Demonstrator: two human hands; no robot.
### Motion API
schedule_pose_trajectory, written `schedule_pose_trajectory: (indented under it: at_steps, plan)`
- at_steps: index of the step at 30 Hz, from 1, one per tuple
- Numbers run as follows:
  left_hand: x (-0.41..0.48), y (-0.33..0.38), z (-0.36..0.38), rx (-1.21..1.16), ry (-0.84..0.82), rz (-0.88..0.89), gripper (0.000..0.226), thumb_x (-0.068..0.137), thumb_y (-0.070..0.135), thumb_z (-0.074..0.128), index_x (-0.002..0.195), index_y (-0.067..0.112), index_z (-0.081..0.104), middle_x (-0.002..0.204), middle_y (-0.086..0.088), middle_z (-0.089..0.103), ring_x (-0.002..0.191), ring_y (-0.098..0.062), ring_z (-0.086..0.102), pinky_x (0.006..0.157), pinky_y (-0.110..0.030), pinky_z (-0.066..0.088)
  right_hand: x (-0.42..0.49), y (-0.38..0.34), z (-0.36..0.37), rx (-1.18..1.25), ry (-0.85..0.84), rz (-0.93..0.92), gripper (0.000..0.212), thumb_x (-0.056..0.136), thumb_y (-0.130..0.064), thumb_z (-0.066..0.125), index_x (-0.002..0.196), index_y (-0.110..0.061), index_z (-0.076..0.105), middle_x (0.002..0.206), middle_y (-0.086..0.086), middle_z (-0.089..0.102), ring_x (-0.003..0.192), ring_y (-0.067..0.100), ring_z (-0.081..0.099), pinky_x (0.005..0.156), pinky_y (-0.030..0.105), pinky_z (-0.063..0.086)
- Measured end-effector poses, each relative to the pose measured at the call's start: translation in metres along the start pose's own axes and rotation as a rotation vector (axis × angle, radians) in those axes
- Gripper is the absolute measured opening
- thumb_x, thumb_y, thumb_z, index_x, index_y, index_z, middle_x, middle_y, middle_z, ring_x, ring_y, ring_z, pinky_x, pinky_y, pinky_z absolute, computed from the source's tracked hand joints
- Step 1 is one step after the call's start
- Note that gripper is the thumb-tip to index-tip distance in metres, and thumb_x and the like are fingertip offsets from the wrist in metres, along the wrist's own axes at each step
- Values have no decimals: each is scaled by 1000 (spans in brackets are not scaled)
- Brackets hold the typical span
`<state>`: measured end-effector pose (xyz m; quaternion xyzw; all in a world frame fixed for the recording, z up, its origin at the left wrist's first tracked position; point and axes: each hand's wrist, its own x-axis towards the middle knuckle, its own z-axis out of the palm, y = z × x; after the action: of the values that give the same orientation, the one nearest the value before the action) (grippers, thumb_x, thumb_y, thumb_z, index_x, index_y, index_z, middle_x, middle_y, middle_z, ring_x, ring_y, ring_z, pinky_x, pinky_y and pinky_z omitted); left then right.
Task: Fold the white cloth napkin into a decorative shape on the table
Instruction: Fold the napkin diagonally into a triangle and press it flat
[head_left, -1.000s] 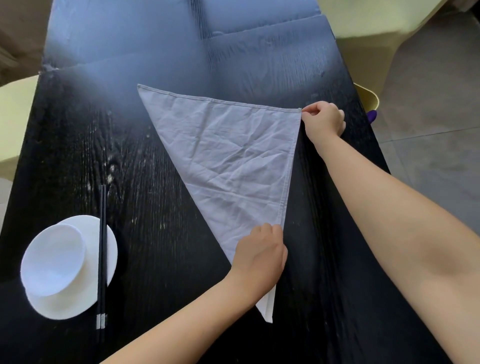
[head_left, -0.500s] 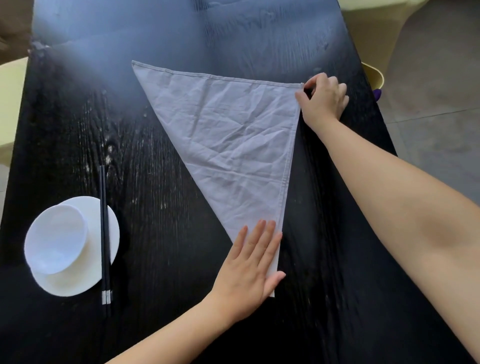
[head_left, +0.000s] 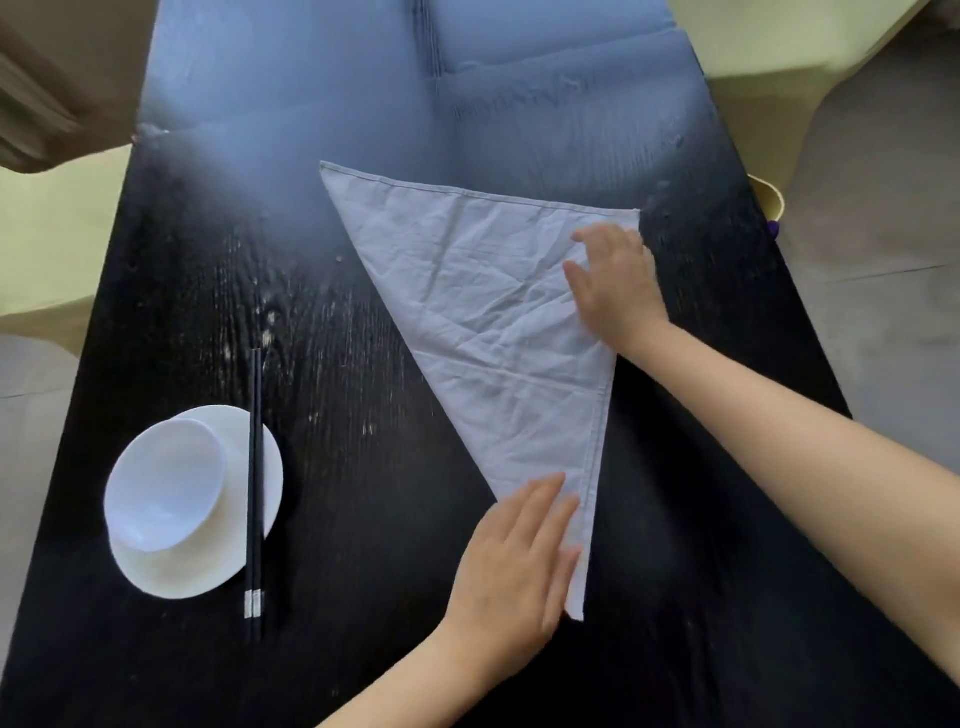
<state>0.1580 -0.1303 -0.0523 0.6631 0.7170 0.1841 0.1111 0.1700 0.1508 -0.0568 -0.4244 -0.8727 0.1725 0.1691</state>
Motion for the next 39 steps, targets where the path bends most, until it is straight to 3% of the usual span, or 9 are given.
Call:
schedule_pose_trajectory:
  at_steps: [2, 6, 12, 17, 24, 29, 34, 39]
  plan:
    - [42, -16, -4, 64, 115, -204, 51, 100, 33, 18, 131, 6, 49, 141, -14, 46, 132, -26, 41, 109, -40, 29, -15, -16, 14, 60, -147, -253, 51, 89, -34, 33, 126, -4, 51, 135, 18, 51, 125, 37, 44, 106, 48, 34]
    - [98, -49, 11, 267, 18, -519, 64, 90, 43, 28, 137, 0, 39, 143, -21, 41, 134, -32, 37, 110, -51, 24, -9, -40, 34, 39, -367, -501, 59, 90, -36, 21, 133, -4, 46, 144, 15, 43, 136, 31, 36, 114, 37, 21]
    - [96, -57, 23, 280, 26, -518, 70, 89, 47, 27, 137, -3, 37, 145, -21, 38, 138, -30, 31, 111, -46, 15, 7, -53, 51, -61, -516, -601, 62, 90, -42, 16, 143, -14, 32, 155, 6, 25, 145, 22, 17, 118, 35, 6]
    - [95, -57, 24, 284, 8, -512, 69, 88, 46, 31, 130, -6, 46, 134, -25, 50, 133, -35, 39, 110, -47, 16, 14, -73, 60, -105, -659, -789, 57, 93, -41, 14, 147, -24, 19, 158, -6, 13, 146, 11, 4, 117, 32, -5]
    - [95, -55, 22, 252, 22, -522, 72, 90, 48, 26, 142, -1, 27, 152, -20, 24, 143, -30, 16, 112, -47, 11, 77, -98, 88, -253, -636, -816, 48, 101, -37, 17, 147, -32, 6, 158, -11, 4, 146, 11, -2, 117, 36, -8]
    - [94, -54, 24, 271, -16, -540, 71, 92, 49, 25, 144, 1, 21, 154, -18, 17, 143, -29, 11, 113, -48, 11, 137, -118, 110, -266, -616, -753, 48, 100, -37, 15, 148, -31, 8, 158, -11, 5, 146, 13, -1, 118, 37, -6]
    - [94, -56, 23, 230, -38, -546, 70, 94, 48, 7, 145, 1, 17, 154, -17, 14, 144, -29, 9, 113, -48, 10, 178, -135, 126, -293, -589, -704, 49, 100, -38, 12, 148, -29, 7, 158, -11, 4, 146, 13, -2, 119, 38, -5]
    - [93, -55, 23, 207, -32, -544, 70, 94, 48, 8, 145, 2, 16, 155, -17, 12, 144, -28, 5, 114, -48, 9, 199, -144, 135, -306, -560, -694, 52, 99, -39, 11, 148, -27, 6, 159, -8, 3, 146, 14, -3, 120, 41, -3]
